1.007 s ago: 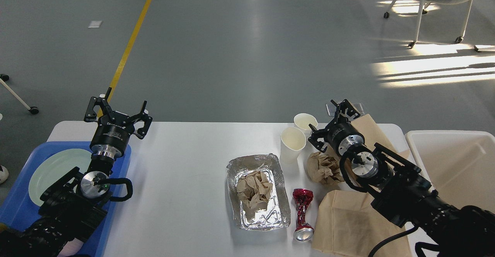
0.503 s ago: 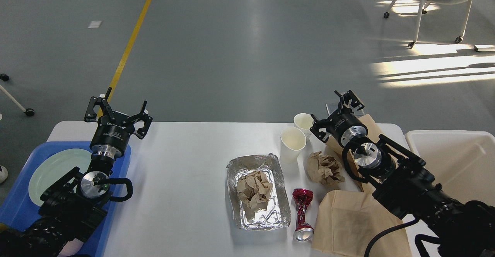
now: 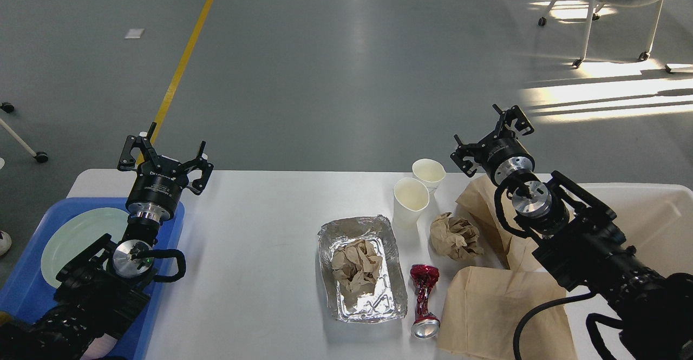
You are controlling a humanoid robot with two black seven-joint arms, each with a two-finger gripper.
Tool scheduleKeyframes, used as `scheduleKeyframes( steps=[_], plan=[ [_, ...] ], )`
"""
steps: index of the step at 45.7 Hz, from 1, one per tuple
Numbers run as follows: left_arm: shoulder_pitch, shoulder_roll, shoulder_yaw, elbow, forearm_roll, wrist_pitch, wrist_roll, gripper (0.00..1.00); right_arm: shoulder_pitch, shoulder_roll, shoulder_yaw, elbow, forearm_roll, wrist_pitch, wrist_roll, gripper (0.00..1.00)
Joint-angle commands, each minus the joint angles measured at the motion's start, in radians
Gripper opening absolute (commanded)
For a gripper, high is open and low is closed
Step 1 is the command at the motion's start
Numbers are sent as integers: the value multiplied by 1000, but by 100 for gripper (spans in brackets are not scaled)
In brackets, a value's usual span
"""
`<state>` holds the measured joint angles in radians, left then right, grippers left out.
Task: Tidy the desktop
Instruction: 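Raise the right gripper up and away from the paper bags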
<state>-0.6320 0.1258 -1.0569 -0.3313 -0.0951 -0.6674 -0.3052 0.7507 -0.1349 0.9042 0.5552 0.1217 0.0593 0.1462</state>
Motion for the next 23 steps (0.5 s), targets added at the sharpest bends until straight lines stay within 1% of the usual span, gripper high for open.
scheduleKeyframes(
  steps=[1,8,14,23],
  plan=[
    [2,0,0,0,0,0,0,96,-10,-2,-2,-4,0,0,3,100],
    [3,0,0,0,0,0,0,96,-10,-40,-1,-4,0,0,6,100],
    [3,0,0,0,0,0,0,96,-8,-97,2,-6,0,-3,6,100],
    [5,0,0,0,0,-12,0,96,-1,-123,4,-8,0,-6,6,100]
  ],
)
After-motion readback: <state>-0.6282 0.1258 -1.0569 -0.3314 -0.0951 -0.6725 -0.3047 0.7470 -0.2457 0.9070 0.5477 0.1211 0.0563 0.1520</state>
